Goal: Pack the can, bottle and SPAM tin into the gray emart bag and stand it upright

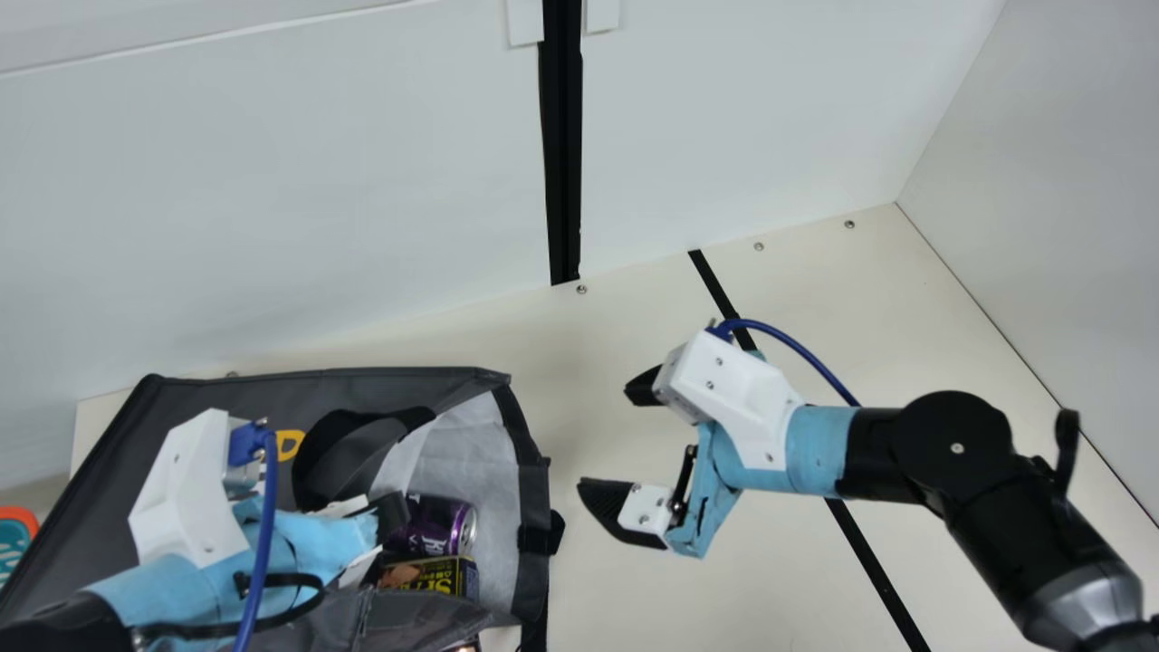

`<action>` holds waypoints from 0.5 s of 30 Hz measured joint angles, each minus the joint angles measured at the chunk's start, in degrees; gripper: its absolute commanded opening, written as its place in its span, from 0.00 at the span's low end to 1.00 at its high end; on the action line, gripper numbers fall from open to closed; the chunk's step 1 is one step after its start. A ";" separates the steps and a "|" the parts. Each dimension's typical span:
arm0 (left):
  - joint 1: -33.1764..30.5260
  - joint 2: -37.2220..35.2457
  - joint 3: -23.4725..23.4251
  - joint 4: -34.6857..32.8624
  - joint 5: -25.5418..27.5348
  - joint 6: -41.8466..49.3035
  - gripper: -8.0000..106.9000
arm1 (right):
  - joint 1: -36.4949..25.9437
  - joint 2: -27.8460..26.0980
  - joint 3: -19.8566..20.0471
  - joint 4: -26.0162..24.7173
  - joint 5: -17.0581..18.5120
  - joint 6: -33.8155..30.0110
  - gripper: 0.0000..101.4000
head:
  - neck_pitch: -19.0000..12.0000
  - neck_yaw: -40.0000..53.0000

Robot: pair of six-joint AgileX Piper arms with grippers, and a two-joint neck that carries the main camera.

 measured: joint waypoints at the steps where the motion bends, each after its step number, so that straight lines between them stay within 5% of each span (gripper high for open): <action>1: 0.00 0.00 0.00 0.00 0.00 0.00 0.00 | -0.71 -0.51 0.06 -0.33 -0.03 0.35 0.94 | 0.00 0.00; 15: 0.00 0.00 0.00 0.00 0.00 0.00 0.00 | -11.42 -7.54 0.41 -5.93 -0.12 6.89 0.94 | 0.00 0.00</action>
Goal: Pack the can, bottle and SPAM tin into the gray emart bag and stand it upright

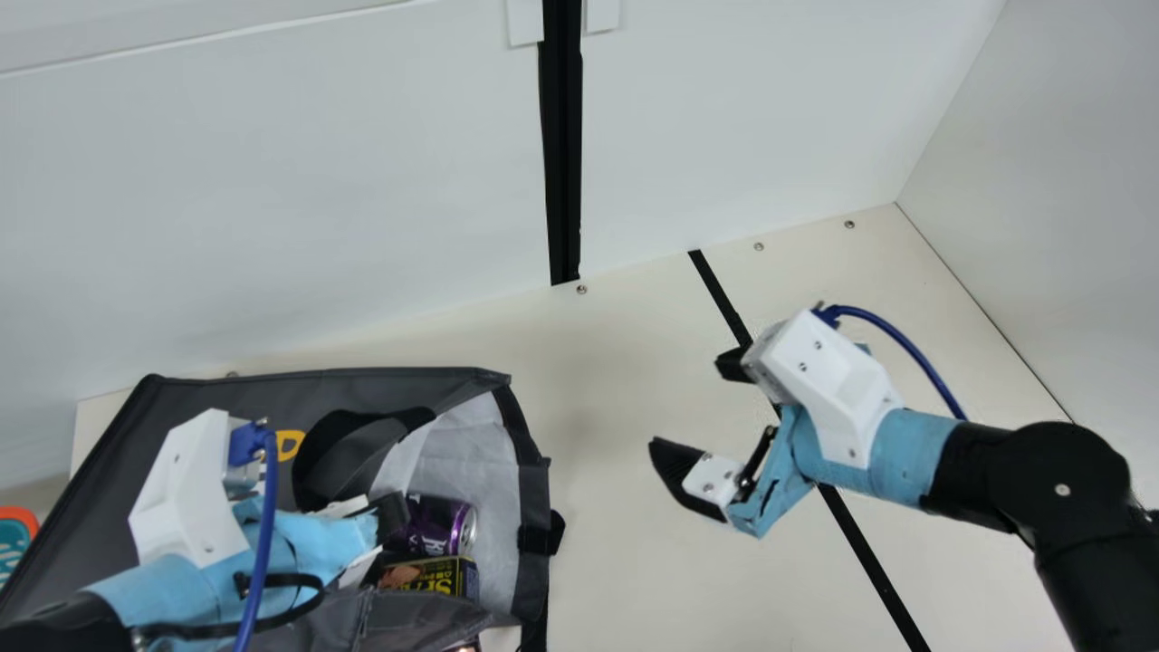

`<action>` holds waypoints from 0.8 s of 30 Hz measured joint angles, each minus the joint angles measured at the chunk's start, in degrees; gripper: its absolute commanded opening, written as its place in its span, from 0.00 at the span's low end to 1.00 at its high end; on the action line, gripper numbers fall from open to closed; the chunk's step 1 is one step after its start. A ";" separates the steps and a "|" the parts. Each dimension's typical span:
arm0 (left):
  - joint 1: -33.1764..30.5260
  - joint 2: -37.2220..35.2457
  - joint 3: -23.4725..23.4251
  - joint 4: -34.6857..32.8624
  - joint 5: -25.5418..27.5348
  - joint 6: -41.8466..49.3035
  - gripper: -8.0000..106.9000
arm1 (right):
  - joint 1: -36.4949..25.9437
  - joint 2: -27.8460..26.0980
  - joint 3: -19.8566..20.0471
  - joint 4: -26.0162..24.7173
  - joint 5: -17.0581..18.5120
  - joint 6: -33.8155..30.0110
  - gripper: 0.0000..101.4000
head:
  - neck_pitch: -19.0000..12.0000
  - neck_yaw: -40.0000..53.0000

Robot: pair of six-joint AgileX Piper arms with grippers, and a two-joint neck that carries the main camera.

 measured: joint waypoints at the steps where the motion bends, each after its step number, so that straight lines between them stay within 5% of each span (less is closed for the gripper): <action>1: 0.00 0.00 0.00 0.00 0.00 0.00 0.00 | -0.91 -0.44 -0.07 -0.42 0.07 0.58 0.94 | 0.00 0.00; 24: 0.00 0.00 0.00 0.00 0.00 0.00 0.00 | -16.84 -4.86 -4.74 -14.56 -0.84 13.46 0.94 | 0.00 0.00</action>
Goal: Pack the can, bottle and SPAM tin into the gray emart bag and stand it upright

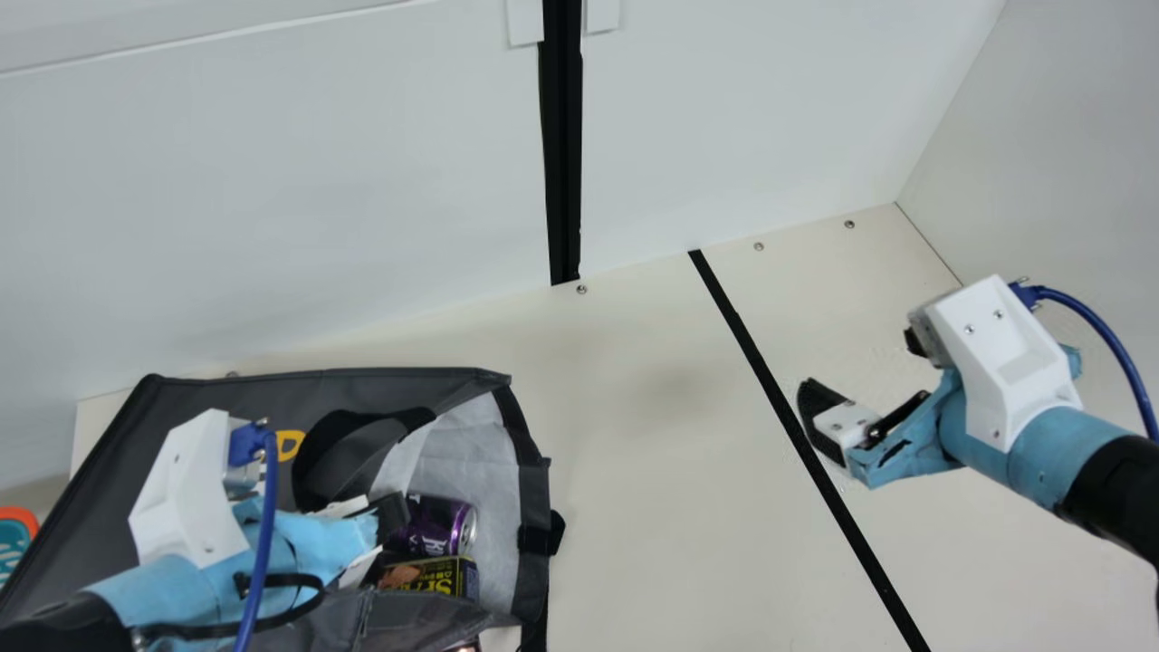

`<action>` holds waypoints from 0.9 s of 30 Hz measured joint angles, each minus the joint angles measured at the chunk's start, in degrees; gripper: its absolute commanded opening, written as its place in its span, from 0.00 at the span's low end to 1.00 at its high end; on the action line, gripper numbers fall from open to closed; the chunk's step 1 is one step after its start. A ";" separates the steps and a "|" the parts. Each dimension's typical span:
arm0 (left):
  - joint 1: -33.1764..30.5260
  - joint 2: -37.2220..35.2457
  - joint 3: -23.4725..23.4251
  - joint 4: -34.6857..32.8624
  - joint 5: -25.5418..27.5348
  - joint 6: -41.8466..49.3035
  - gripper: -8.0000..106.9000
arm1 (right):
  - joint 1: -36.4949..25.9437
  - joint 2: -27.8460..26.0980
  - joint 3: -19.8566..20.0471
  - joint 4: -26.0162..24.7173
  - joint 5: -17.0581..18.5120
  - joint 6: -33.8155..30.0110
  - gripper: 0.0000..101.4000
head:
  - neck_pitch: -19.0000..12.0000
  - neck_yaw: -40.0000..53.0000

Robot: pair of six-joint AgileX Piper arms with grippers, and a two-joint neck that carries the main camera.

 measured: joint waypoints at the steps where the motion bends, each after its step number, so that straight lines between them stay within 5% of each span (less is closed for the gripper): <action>1: 0.00 0.00 0.00 0.00 0.00 0.00 0.00 | -0.26 -0.07 -0.28 -0.79 0.00 0.85 0.94 | 0.00 0.00; 16: 0.00 0.00 0.00 0.00 0.00 0.00 0.00 | -2.11 -1.10 -5.23 -14.51 -0.17 14.72 0.94 | 0.00 0.00; 27: 0.00 0.00 0.00 0.00 0.00 0.00 0.00 | 0.60 -1.75 -9.93 -26.05 3.55 27.88 0.94 | 0.00 0.00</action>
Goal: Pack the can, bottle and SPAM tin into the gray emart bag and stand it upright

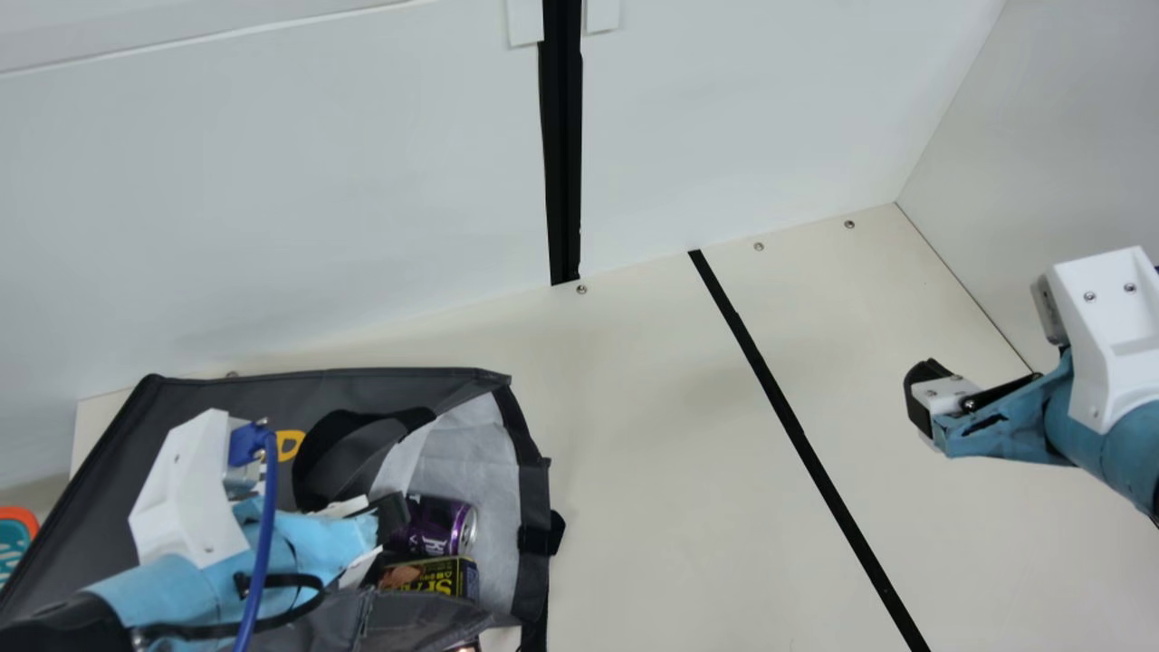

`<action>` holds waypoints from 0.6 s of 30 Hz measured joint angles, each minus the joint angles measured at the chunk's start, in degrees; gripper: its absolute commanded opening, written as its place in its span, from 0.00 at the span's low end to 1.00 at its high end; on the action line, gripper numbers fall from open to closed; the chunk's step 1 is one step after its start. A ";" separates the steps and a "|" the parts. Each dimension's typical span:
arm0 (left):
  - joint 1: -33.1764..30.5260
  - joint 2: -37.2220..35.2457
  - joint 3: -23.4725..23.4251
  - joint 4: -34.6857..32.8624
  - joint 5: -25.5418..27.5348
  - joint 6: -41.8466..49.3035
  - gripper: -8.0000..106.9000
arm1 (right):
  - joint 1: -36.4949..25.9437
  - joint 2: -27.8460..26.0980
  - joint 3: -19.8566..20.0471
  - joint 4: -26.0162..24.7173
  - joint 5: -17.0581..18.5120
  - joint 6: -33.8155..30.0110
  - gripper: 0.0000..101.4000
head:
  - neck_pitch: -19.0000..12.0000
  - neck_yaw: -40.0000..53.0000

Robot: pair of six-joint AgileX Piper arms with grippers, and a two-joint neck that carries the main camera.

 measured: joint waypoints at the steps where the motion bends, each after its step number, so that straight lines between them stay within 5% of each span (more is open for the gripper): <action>1: 0.00 0.00 0.00 0.00 0.00 0.00 0.00 | 0.38 0.00 -0.48 -1.04 0.42 1.31 0.94 | 0.00 0.00; 18: 0.00 0.00 0.00 0.00 0.00 0.00 0.00 | 9.87 -0.24 -7.76 -15.35 10.48 19.98 0.94 | 0.00 0.00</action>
